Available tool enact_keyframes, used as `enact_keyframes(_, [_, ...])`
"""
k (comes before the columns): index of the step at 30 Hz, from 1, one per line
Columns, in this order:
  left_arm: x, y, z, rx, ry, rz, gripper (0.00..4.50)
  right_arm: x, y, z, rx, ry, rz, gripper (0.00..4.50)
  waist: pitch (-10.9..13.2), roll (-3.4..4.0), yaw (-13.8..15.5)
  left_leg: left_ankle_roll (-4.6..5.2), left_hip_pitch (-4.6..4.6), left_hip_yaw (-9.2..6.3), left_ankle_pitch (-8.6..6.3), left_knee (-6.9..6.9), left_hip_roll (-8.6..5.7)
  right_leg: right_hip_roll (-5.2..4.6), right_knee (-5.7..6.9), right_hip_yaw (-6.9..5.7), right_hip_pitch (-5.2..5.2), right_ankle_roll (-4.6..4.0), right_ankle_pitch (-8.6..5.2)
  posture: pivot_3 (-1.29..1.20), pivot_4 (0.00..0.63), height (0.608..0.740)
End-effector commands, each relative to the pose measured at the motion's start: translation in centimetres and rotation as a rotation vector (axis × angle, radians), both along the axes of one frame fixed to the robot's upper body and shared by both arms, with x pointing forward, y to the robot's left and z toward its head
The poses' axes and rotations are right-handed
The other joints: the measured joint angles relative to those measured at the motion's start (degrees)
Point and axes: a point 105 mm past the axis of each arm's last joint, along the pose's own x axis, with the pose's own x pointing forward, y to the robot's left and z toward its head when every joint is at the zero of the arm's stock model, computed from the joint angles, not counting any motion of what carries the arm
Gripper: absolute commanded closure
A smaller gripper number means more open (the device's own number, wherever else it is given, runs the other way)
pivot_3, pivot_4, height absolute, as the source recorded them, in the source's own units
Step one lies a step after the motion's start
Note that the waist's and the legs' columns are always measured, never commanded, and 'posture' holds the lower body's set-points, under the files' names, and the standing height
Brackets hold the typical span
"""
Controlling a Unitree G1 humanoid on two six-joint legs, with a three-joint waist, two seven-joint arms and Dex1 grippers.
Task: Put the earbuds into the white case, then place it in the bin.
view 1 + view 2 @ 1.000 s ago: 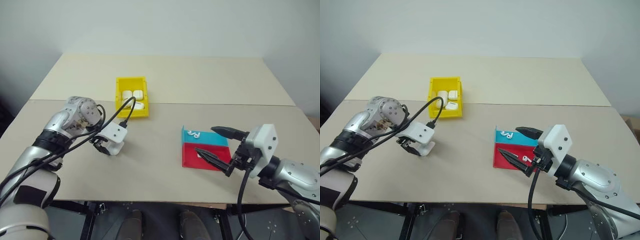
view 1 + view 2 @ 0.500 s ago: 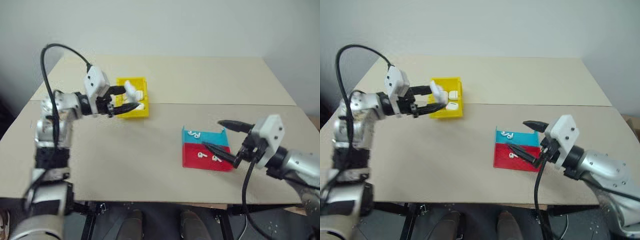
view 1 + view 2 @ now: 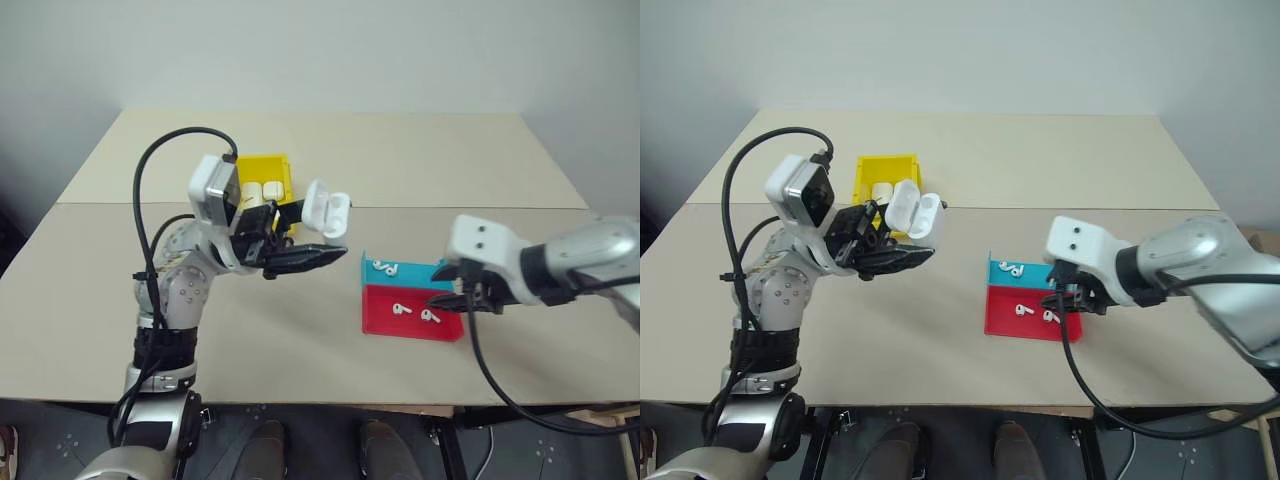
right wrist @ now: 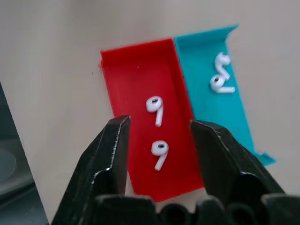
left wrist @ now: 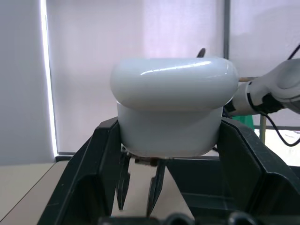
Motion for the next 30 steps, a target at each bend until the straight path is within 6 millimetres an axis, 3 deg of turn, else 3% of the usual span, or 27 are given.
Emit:
enact_keyframes(1, [-0.1, 0.1, 0.2, -0.022, -0.036, 0.008, 1.72, 0.5, -0.5, -0.2, -0.049, 0.022, -0.077, 1.94, 0.0, 0.00, 0.1, 0.00, -0.01, -0.01, 0.00, 0.00, 0.01, 0.01, 0.00, 0.00, -0.02, 0.00, 0.00, 0.00, 0.150, 0.740])
enact_keyframes(16, [0.0, -0.1, -1.0, 0.043, -0.023, 0.110, 1.72, 1.7, -0.3, -3.9, -0.202, 0.051, -0.089, 1.94, 0.0, 0.01, 0.1, 0.01, -0.06, -0.24, -0.01, -0.02, 0.02, 0.00, -0.03, -0.01, -0.09, 0.00, 0.00, 0.00, 0.150, 0.740])
enact_keyframes(30, [-0.8, 0.3, -1.2, 0.039, 0.021, 0.139, 1.72, 1.9, -0.6, -5.7, -0.237, 0.079, -0.057, 1.94, 0.0, 0.01, 0.1, 0.01, -0.05, -0.35, -0.01, -0.03, 0.01, 0.00, -0.02, -0.01, -0.09, 0.00, 0.00, 0.00, 0.150, 0.740])
